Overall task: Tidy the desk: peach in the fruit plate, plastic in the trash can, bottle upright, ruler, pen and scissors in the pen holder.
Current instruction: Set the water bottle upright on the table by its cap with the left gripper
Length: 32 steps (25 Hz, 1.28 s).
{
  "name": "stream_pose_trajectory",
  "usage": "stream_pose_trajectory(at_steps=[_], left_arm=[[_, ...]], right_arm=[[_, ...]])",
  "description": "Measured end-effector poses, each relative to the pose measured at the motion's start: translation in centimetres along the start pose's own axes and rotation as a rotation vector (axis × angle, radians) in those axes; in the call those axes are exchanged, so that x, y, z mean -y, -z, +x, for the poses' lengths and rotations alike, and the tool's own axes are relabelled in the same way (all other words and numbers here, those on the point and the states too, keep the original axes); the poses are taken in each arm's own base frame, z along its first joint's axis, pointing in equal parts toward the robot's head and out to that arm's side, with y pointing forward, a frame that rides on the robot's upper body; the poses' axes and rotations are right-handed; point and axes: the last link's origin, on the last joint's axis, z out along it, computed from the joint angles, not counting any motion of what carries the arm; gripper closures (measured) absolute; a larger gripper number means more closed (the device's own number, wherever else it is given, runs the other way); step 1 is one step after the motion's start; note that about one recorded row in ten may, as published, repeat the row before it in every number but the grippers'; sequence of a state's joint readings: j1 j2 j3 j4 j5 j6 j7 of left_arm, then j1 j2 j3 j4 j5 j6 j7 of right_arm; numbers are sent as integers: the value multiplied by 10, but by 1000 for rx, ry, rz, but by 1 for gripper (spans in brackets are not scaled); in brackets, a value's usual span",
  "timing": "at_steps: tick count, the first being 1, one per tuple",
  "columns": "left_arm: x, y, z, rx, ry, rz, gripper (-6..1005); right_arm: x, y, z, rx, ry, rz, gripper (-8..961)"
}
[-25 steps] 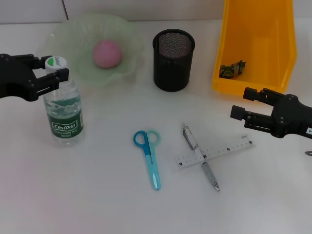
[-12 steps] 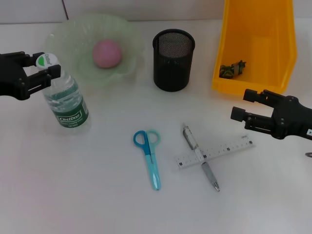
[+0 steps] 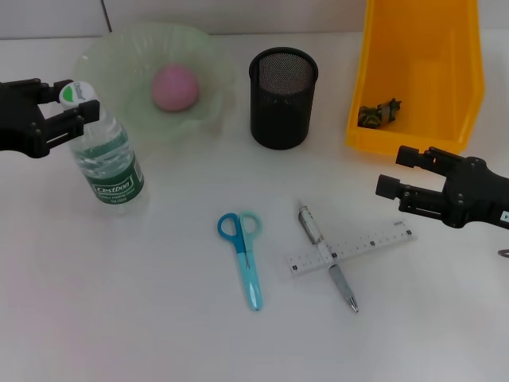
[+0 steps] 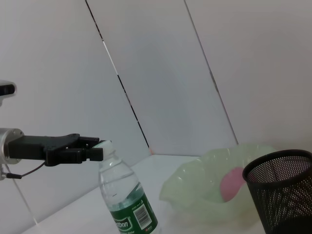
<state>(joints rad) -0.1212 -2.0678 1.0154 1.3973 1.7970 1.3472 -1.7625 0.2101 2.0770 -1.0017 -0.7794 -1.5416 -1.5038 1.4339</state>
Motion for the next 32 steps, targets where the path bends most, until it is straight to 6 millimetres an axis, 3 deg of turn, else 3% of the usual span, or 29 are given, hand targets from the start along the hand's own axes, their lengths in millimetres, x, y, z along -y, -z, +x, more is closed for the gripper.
stream_pose_trajectory(at_steps=[19,22,27,28,32], left_arm=[[3,3,7,-47,15,1,464],[3,5,9,-48,7,3,377],[1,25,30,-79,-37,34,251],[-5,36,45,-107,-53,44,239],[-26,47,64,-161,-113,17,194]], right_arm=[[1,0,-3,2,9,3,154],[2,1,-4,5,11,6,154],[4,4,-9,14,10,19,154],[4,5,-9,16,10,20,154],[3,6,-11,15,21,18,154]])
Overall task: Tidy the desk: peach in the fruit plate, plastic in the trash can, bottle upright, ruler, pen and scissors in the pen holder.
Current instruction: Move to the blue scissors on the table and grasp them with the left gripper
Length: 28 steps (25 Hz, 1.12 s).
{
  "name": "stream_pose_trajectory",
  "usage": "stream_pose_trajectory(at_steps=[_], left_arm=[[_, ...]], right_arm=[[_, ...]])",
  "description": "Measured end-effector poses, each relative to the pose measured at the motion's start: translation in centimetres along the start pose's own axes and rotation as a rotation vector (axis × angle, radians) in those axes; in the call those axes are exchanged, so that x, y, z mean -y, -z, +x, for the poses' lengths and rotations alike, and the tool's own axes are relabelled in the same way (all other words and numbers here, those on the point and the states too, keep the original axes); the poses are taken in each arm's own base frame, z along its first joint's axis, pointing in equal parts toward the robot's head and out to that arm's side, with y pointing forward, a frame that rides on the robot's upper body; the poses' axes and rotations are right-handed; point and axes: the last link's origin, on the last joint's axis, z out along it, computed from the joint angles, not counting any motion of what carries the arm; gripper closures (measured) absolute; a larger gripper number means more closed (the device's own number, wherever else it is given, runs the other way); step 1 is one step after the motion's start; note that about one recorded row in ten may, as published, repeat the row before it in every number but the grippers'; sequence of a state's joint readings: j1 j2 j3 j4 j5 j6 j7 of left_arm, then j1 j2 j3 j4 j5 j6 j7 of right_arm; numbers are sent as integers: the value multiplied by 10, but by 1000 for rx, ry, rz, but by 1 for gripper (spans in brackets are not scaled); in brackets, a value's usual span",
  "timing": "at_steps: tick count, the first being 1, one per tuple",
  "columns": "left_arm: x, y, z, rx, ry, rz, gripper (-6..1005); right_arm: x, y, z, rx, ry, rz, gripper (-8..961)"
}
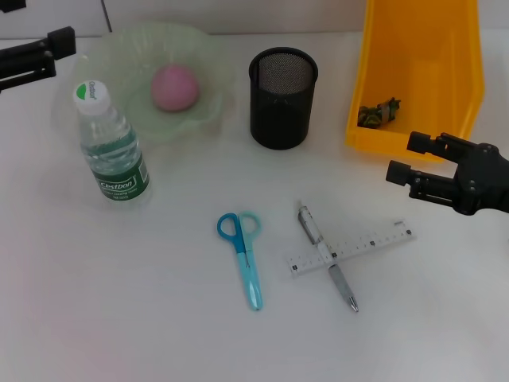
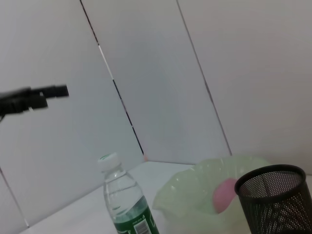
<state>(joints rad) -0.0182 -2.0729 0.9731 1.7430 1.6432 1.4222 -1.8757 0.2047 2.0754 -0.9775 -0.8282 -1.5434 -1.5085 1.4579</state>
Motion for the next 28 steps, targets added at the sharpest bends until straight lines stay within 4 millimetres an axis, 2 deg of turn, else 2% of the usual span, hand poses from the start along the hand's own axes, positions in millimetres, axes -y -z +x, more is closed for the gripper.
stream_pose_trajectory(at_steps=[1,2,4,8,11,13,16,18,21,28], left_arm=[[-12,-1,9,-26,-15,-34,194],[-12,-1,9,-26,-15,-34,194],[-24,-6,17,-33,1,-73,195],[-41,-18,22,22,37,-122,195],[-64,-35,26,103,23,-147,195],[-69,-40,26,130,24,-143,196],[-74,-59,22,253,93,-112,196],[-76,-64,19,293,104,-106,196],[-93,-87,7,452,101,-93,197],[-113,-106,7,586,115,-94,198]], right_arm=[[-1,1,0,-3,10,-2,154],[-1,1,0,-8,20,-5,154],[-2,2,0,-24,43,-15,154],[-4,2,4,-85,96,-36,154],[-3,1,6,-105,103,-38,154],[-3,0,6,-109,105,-39,154],[-2,2,8,-126,124,-31,154],[-2,4,9,-130,139,-23,154],[0,8,10,-137,150,-9,154],[2,12,11,-139,153,8,154]])
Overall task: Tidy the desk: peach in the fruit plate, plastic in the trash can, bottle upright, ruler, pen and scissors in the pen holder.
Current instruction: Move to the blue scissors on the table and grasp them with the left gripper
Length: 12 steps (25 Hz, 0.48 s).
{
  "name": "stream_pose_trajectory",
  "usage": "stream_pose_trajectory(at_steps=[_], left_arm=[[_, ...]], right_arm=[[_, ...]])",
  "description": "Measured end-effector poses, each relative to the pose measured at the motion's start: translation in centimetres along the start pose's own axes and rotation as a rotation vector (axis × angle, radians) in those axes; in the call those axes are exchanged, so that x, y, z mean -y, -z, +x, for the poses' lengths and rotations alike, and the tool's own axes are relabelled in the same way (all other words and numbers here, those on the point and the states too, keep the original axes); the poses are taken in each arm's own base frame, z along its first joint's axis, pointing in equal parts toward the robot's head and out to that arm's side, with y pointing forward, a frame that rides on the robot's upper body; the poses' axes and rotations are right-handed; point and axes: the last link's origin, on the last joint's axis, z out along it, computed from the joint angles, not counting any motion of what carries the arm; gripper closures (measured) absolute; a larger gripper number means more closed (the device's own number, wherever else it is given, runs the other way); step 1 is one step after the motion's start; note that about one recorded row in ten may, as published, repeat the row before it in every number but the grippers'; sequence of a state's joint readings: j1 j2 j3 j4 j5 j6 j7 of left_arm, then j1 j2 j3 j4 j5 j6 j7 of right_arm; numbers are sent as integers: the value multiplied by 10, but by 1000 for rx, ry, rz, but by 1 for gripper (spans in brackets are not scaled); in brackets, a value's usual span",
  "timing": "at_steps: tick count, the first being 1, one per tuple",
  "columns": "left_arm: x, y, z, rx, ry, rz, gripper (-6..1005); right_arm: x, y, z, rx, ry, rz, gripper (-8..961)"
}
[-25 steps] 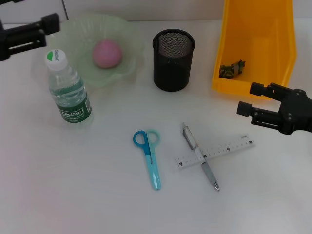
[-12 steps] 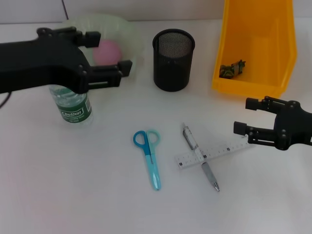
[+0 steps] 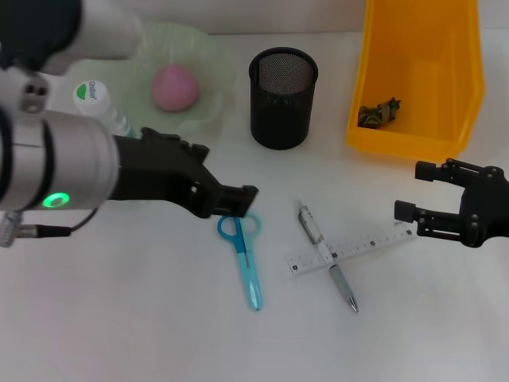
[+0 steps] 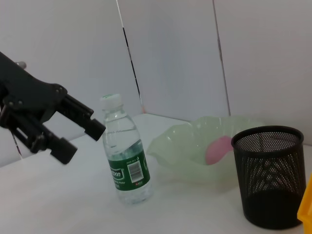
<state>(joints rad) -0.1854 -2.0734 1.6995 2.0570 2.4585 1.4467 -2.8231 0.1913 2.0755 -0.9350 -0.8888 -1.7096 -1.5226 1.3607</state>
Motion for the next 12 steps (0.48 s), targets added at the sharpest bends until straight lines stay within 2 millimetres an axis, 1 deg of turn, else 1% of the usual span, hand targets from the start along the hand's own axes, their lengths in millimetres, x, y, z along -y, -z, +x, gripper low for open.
stream_pose_trajectory(at_steps=[1,2,3,5,8,12], left_arm=[[0,0,0,0,0,0,198],[-4,-3,0,30,-10,0,198],[-14,-8,2,74,-52,-12,198],[-21,-11,3,94,-79,-28,198],[-27,-12,6,99,-96,-52,199],[-25,-17,6,116,-89,-55,199]], right_arm=[[0,0,0,0,0,0,154],[0,1,0,0,3,3,154],[1,2,1,2,9,9,154],[1,2,1,3,9,10,154],[1,2,2,3,5,13,154],[1,2,2,3,7,14,154]])
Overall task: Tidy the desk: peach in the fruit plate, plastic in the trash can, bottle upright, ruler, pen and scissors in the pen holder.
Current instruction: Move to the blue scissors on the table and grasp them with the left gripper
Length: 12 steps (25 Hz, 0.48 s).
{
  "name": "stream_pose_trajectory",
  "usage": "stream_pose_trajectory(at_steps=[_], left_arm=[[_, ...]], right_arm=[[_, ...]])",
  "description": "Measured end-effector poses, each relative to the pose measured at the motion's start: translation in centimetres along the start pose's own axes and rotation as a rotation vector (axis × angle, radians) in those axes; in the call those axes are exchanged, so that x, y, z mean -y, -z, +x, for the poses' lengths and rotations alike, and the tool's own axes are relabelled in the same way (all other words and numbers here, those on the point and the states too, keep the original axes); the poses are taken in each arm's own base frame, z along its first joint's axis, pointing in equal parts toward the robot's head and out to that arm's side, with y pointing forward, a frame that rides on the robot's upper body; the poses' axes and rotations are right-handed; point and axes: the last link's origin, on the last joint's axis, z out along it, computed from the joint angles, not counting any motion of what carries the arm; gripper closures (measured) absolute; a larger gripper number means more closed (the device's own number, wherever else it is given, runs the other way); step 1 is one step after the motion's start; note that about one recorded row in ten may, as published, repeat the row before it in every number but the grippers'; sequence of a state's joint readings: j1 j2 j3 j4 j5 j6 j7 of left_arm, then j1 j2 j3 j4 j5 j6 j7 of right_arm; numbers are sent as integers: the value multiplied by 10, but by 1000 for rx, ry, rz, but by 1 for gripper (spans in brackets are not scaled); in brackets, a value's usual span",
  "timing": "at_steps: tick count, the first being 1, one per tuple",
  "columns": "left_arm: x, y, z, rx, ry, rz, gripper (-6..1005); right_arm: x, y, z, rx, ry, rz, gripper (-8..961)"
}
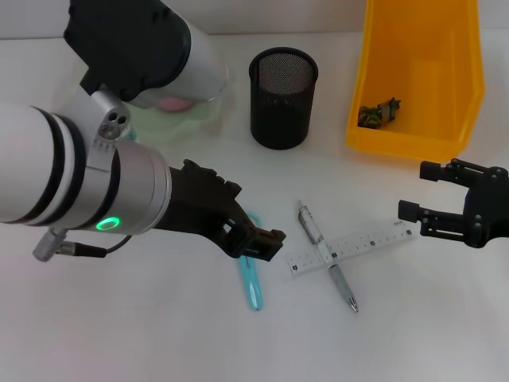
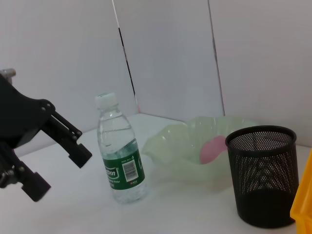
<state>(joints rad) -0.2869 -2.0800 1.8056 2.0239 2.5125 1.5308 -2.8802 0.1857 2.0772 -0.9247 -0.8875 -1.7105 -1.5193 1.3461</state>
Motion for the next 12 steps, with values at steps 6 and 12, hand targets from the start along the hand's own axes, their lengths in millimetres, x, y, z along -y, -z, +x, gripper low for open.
stream_pose_trajectory(at_steps=[6,12], left_arm=[[3,-21,-3,54,-5,-4,201],[7,-43,-11,122,-17,7,202]], right_arm=[[0,0,1,-6,0,-5,154],[-1,-1,3,-20,-2,-9,154]])
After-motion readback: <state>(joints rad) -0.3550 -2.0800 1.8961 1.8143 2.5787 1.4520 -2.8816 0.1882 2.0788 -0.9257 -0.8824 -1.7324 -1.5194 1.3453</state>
